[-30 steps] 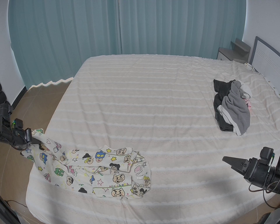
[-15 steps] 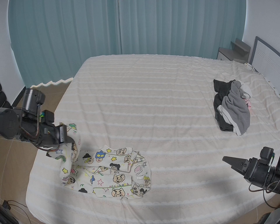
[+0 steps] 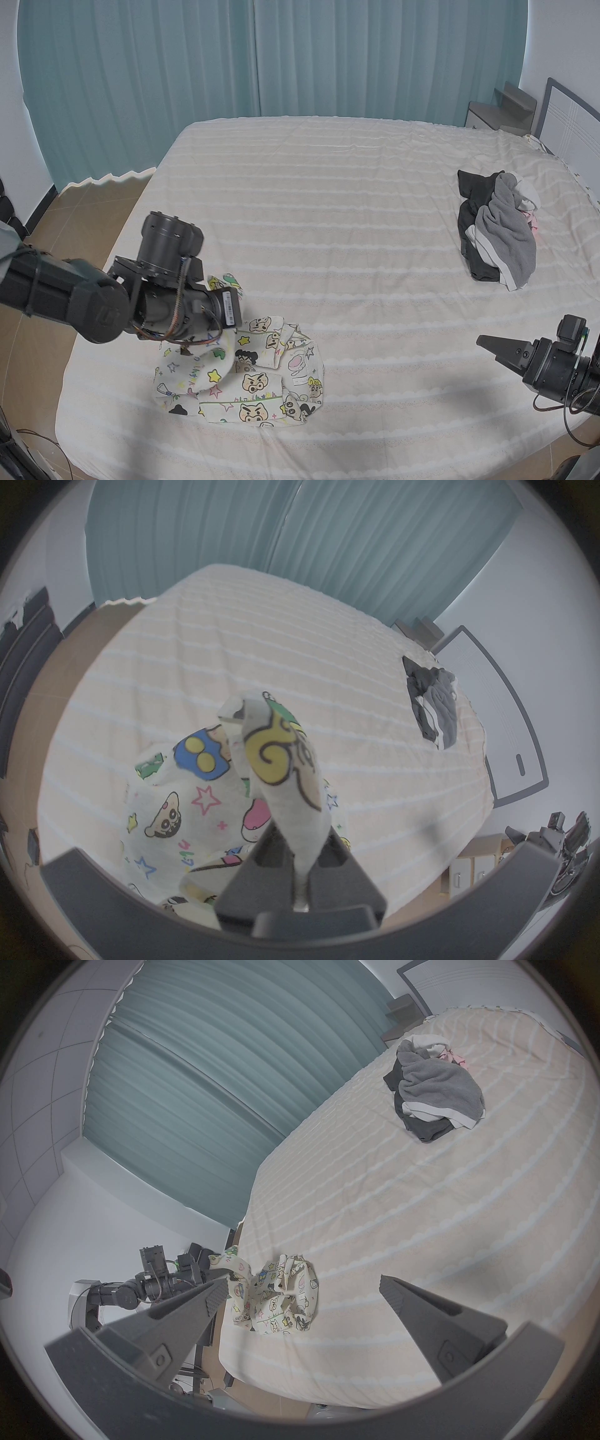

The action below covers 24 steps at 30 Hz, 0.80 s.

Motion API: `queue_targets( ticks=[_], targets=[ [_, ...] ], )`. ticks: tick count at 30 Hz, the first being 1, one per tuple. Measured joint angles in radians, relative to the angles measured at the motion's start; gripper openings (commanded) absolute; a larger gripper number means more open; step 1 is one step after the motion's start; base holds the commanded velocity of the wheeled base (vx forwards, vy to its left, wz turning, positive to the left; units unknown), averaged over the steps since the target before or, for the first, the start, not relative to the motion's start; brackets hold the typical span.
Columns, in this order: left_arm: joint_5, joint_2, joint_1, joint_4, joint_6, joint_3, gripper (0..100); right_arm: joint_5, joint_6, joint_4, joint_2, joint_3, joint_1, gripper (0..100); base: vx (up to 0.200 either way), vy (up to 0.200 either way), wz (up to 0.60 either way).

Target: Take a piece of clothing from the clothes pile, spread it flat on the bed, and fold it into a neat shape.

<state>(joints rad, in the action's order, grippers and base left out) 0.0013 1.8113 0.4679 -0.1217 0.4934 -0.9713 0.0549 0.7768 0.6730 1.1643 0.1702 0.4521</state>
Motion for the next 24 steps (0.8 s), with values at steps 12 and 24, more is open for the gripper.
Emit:
queue_targets(
  ticks=[12, 24],
  targets=[
    [0.024, 0.135, 0.093, -0.038, 0.080, -0.046, 100, 0.000, -0.001, 0.000, 0.000, 0.000, 0.000, 100, 0.000, 0.000, 0.00],
    [0.033, 0.197, 0.120, -0.079, 0.127, -0.063, 100, 0.000, -0.001, 0.000, 0.002, 0.000, 0.000, 100, 0.000, 0.000, 0.00]
  ],
)
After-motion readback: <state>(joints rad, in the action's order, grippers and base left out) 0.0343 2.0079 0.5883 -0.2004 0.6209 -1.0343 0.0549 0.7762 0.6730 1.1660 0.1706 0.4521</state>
